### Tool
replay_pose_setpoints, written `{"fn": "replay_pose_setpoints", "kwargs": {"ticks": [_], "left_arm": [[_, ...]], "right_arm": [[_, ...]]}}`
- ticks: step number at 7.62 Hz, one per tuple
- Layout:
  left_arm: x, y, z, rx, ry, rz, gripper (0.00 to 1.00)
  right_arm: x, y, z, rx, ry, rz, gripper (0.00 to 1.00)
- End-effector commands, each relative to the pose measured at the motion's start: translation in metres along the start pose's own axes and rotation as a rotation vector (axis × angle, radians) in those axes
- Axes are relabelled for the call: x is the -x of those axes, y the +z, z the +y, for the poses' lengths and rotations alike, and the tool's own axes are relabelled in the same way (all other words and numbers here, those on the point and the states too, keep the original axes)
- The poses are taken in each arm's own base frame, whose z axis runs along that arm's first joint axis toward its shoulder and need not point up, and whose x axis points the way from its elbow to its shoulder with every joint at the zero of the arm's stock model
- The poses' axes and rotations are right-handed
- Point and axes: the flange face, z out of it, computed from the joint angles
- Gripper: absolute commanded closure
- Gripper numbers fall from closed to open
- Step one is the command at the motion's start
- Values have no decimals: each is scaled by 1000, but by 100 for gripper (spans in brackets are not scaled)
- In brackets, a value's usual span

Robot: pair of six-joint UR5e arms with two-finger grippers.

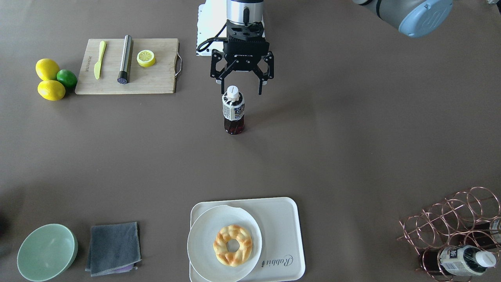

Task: Place tea on tray
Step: 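Withdraw the left arm while the right arm starts reaching toward the bottle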

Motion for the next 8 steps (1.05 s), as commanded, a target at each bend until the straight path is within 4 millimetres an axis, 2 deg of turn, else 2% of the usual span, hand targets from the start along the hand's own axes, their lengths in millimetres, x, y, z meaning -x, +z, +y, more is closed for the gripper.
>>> {"fn": "replay_pose_setpoints", "kwargs": {"ticks": [1,3,4,5,6,7,8], "left_arm": [[105,-16,-42,14,125,-41,2],[219,-36,-87,86,170,-64,2],[291,-50,-105,112,215,-100,2],[369,-58,-118,172,258,-127,2],[447,-68,-129,206,228,-169,2],[516,-73,-135,242,256,-215,2],[585,-76,-133,288,294,-245,2]], "right_arm": [[58,-43,-49,-29,40,-65,0],[193,-54,-104,-43,120,-91,0],[270,-51,-125,-32,129,-115,0],[362,-40,-138,-16,146,-128,0],[447,-37,-141,-20,179,-143,0],[535,-26,-124,3,162,-169,0],[607,-20,-105,-1,180,-162,0]]}}
